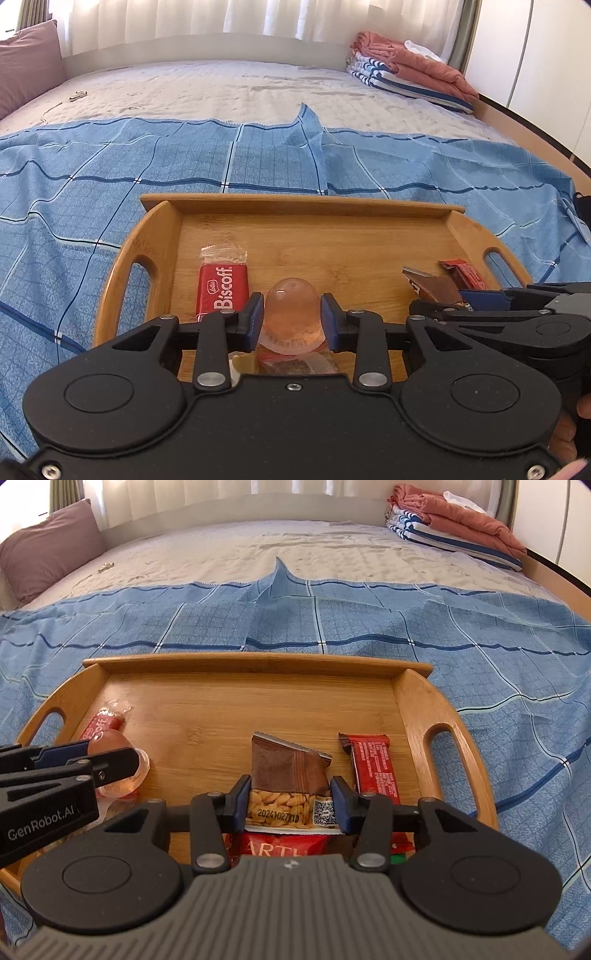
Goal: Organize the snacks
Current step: 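Carry the jelly cup and almond packet onto the wooden tray and open both grippers, then move both grippers back toward the remaining snacks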
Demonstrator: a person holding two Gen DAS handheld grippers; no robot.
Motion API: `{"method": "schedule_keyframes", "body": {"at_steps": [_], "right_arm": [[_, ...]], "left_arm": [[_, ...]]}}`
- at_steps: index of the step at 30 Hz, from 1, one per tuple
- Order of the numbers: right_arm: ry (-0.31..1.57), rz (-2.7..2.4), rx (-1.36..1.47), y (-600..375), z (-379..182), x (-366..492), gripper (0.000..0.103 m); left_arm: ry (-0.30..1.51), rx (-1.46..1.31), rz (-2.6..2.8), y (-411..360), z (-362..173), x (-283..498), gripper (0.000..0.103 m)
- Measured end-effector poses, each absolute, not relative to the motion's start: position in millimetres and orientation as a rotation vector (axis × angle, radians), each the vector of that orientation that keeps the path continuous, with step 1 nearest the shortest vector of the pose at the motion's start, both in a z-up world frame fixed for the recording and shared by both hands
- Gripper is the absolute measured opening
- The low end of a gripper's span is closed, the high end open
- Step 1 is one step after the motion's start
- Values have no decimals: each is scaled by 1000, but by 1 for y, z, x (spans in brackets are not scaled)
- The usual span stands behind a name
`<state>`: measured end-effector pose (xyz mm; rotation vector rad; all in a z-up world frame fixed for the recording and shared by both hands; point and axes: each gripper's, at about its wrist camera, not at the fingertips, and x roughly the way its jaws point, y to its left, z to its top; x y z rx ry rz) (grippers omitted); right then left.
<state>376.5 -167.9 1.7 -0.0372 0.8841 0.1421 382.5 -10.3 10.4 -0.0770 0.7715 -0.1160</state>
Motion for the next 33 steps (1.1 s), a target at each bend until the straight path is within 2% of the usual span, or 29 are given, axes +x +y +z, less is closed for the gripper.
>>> {"method": "schedule_keyframes", "body": {"at_steps": [4, 6, 7, 8, 10, 14, 16, 22, 28, 30, 33], "right_arm": [[900, 163, -47, -169, 4, 371, 53], [883, 158, -42, -170, 6, 368, 66], [878, 157, -29, -172, 7, 367, 69], [871, 155, -13, -173, 9, 366, 74], [857, 151, 5, -176, 15, 362, 75], [828, 153, 15, -180, 28, 350, 81], [808, 158, 10, -181, 36, 340, 83], [775, 213, -30, -184, 54, 300, 90], [732, 253, -103, -187, 63, 243, 96], [697, 258, -134, -186, 64, 220, 102], [655, 260, -150, -184, 62, 189, 103]], "left_arm": [[769, -55, -123, -11, 11, 377, 32], [767, -56, -123, -11, 12, 375, 32], [760, -67, -125, -11, 15, 374, 37], [752, -78, -130, -10, 18, 372, 50], [729, -92, -126, -7, 25, 367, 65], [696, -80, -124, -4, 42, 354, 80], [682, -77, -132, -1, 49, 344, 84], [647, -43, -133, 6, 61, 298, 94], [647, -39, -149, 18, 59, 241, 96], [643, -42, -151, 22, 56, 222, 96], [646, -45, -149, 26, 48, 198, 97]]}}
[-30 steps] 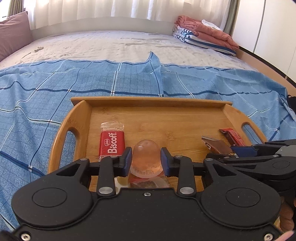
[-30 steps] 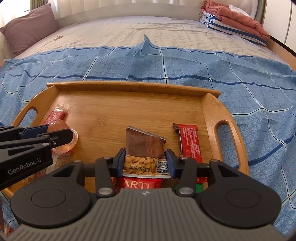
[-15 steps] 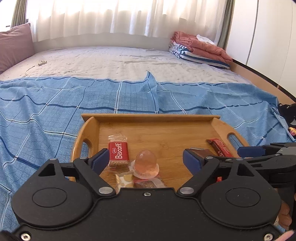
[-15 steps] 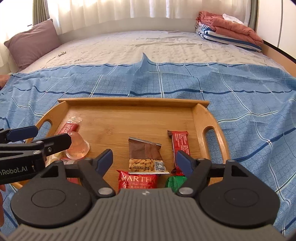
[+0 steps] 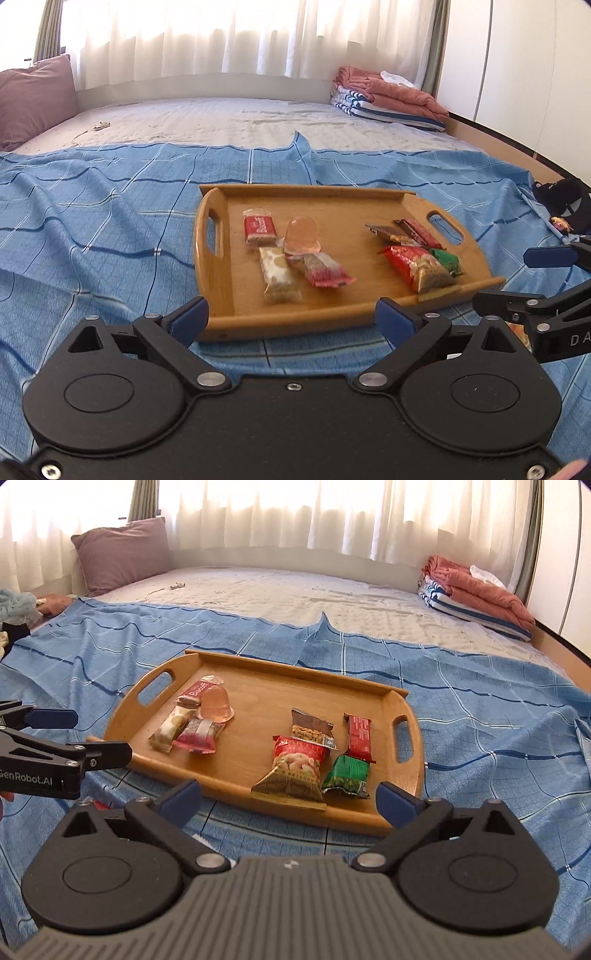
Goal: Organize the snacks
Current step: 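Move both grippers back toward the remaining snacks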
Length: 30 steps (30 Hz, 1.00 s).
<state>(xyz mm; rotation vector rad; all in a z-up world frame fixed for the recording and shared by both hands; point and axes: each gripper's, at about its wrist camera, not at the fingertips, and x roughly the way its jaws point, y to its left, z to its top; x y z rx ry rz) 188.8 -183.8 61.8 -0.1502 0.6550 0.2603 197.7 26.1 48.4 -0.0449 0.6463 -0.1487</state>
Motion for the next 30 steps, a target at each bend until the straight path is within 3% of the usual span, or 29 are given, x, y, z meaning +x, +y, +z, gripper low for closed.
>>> {"method": "schedule_keyframes", "body": {"at_steps": [13, 25, 27, 29, 30], "right_arm": [[648, 288, -121, -166, 23, 105, 103], [660, 320, -121, -147, 2, 97, 103], [661, 315, -128, -143, 0, 97, 103], [661, 314, -126, -141, -2, 98, 103], [661, 311, -124, -141, -2, 98, 103]], "left_arm": [[681, 18, -162, 19, 13, 133, 98], [776, -106, -165, 17, -1, 169, 98], [778, -66, -158, 12, -2, 173, 95], [768, -26, -159, 8, -1, 174, 78], [761, -12, -162, 6, -1, 173, 75]]}}
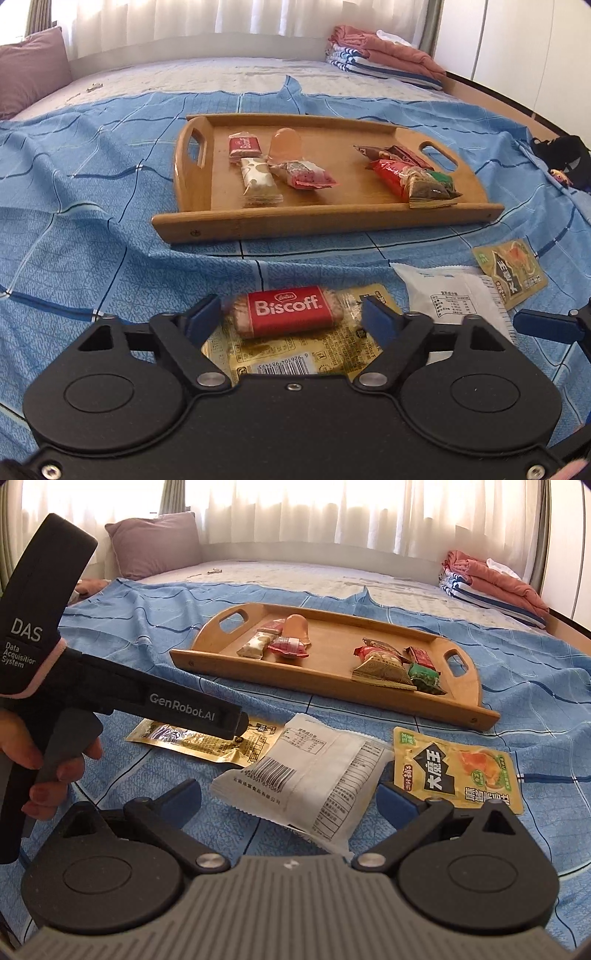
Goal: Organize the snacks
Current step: 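Move both grippers back toward the remaining snacks, then grasp the red Biscoff biscuit with the left gripper while the right gripper grasps the white bag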
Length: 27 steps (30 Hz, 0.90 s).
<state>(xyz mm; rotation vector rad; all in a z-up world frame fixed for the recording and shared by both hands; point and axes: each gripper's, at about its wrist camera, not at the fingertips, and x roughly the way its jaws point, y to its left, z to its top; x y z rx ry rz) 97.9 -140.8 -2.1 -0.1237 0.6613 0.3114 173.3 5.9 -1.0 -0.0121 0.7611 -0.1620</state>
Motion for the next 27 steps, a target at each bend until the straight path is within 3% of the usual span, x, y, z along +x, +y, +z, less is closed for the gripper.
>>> {"method": "schedule_keyframes", "body": {"at_steps": [3, 27], "right_arm": [[662, 305, -118, -140, -3, 100, 103], [778, 179, 44, -144, -8, 139, 102]], "left_arm": [[744, 21, -188, 1, 0, 171, 64], [647, 16, -166, 15, 24, 171, 63]]}}
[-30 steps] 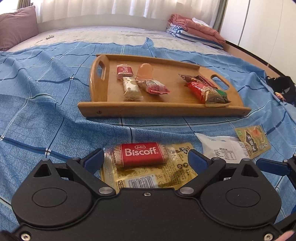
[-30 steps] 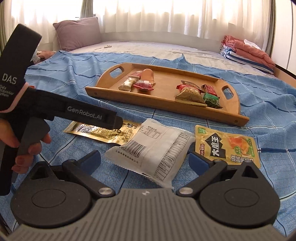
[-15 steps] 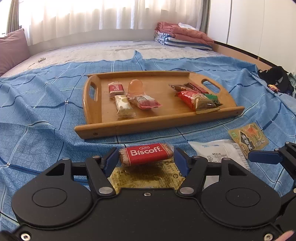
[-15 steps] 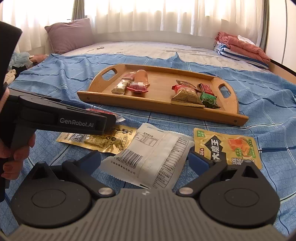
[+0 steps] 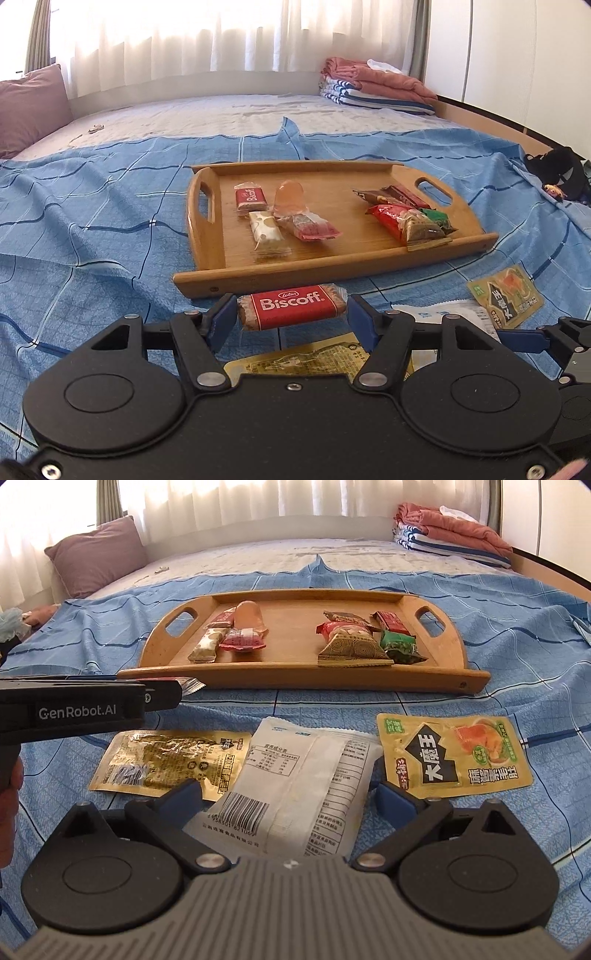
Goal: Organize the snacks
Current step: 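Grasp the red Biscoff biscuit with the left gripper while the right gripper grasps the white bag, then carry the Biscoff and white bag onto the wooden tray and open both grippers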
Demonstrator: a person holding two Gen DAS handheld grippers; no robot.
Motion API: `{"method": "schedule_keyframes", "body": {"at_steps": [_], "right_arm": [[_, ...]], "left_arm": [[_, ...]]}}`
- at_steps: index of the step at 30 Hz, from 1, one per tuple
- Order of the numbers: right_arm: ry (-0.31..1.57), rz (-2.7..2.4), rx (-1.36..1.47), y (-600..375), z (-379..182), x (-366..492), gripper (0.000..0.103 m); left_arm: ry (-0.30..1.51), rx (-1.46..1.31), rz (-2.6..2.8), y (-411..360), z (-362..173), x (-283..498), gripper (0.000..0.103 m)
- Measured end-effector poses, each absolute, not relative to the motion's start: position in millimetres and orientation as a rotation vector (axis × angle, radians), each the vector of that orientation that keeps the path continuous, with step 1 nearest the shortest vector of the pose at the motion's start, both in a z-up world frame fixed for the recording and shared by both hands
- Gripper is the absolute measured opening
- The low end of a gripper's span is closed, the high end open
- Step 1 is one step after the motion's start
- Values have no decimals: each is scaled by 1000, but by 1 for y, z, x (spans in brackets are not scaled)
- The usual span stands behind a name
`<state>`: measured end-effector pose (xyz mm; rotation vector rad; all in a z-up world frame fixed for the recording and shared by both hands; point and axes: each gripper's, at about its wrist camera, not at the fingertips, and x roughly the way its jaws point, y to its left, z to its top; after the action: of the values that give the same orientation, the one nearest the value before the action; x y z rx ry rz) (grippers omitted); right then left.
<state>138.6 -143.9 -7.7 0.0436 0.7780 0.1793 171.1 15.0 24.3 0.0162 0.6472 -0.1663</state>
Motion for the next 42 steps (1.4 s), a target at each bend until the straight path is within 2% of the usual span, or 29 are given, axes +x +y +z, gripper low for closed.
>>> {"method": "schedule_keyframes", "body": {"at_steps": [4, 7, 8, 9, 12, 30, 42], "right_arm": [[778, 185, 35, -140, -9, 137, 100], [774, 183, 17, -136, -8, 136, 94], [772, 183, 14, -136, -8, 136, 90], [767, 176, 12, -135, -7, 135, 81], [765, 171, 19, -137, -4, 135, 76], [689, 200, 62, -145, 26, 117, 73], [622, 138, 59, -174, 65, 152, 73]], "left_arm": [[653, 11, -165, 17, 23, 172, 63], [657, 8, -162, 17, 22, 172, 63], [658, 7, -162, 17, 22, 173, 63], [659, 6, -162, 17, 22, 173, 63], [657, 6, -162, 17, 21, 172, 63], [649, -30, -155, 22, 29, 172, 63], [600, -28, -145, 25, 66, 197, 63]]}}
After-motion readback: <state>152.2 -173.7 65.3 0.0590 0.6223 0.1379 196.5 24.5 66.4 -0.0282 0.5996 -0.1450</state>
